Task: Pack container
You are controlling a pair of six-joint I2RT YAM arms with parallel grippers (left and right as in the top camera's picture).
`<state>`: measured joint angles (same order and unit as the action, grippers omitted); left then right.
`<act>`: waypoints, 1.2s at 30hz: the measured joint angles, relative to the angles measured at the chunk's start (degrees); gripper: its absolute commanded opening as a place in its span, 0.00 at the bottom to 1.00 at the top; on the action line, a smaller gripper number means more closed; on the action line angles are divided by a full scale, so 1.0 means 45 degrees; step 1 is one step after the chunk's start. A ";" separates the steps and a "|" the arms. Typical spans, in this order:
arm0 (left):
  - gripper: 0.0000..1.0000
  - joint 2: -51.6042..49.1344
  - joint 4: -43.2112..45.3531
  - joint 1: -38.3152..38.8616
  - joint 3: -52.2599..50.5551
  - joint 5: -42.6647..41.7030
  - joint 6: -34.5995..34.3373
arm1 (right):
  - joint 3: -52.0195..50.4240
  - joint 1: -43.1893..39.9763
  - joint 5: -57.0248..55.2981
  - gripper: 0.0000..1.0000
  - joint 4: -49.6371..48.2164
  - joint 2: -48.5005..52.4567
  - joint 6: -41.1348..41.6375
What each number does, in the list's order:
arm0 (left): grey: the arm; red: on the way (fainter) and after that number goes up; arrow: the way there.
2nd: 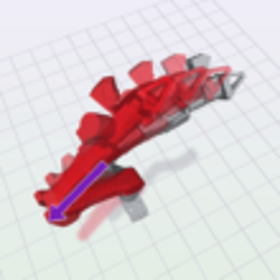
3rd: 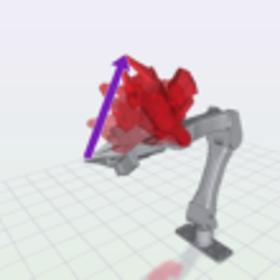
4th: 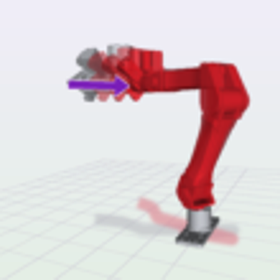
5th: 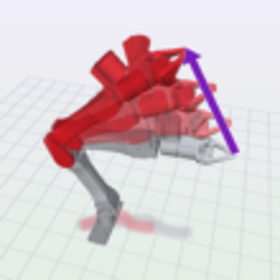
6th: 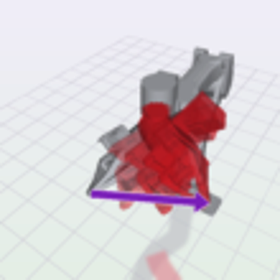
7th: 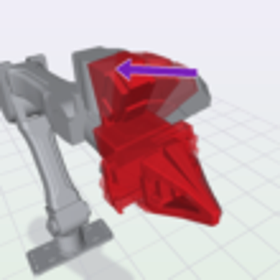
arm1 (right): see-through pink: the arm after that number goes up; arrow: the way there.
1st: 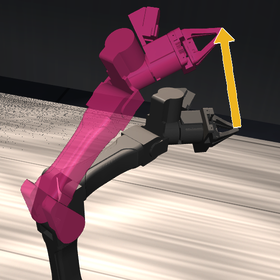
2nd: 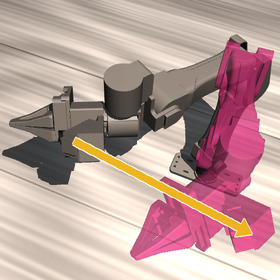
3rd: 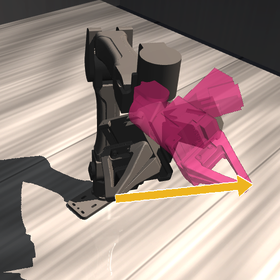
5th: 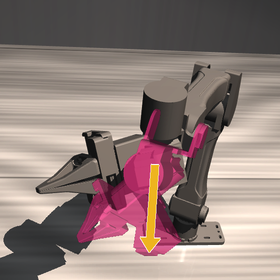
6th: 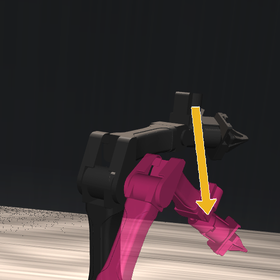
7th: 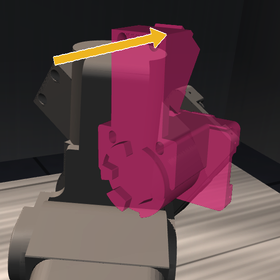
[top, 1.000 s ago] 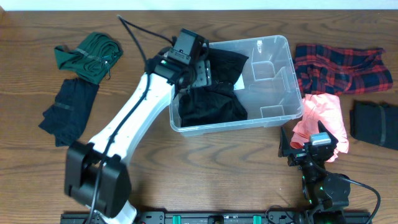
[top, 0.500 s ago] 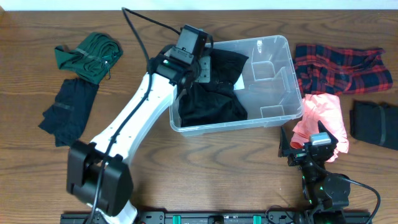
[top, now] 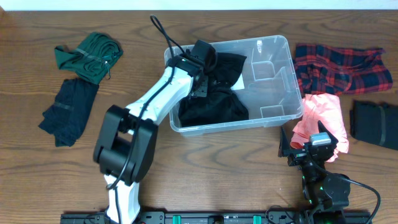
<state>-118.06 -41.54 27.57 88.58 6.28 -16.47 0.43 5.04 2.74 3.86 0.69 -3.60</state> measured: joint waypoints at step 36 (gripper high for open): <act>0.06 0.6586 -0.9394 0.0029 0.0291 -0.3453 -0.1389 | 0.0000 0.0000 0.0000 0.99 -0.0005 0.0000 0.0000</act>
<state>-88.42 -83.81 27.70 89.89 -9.26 -22.72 0.43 5.04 2.74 3.84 0.69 -3.60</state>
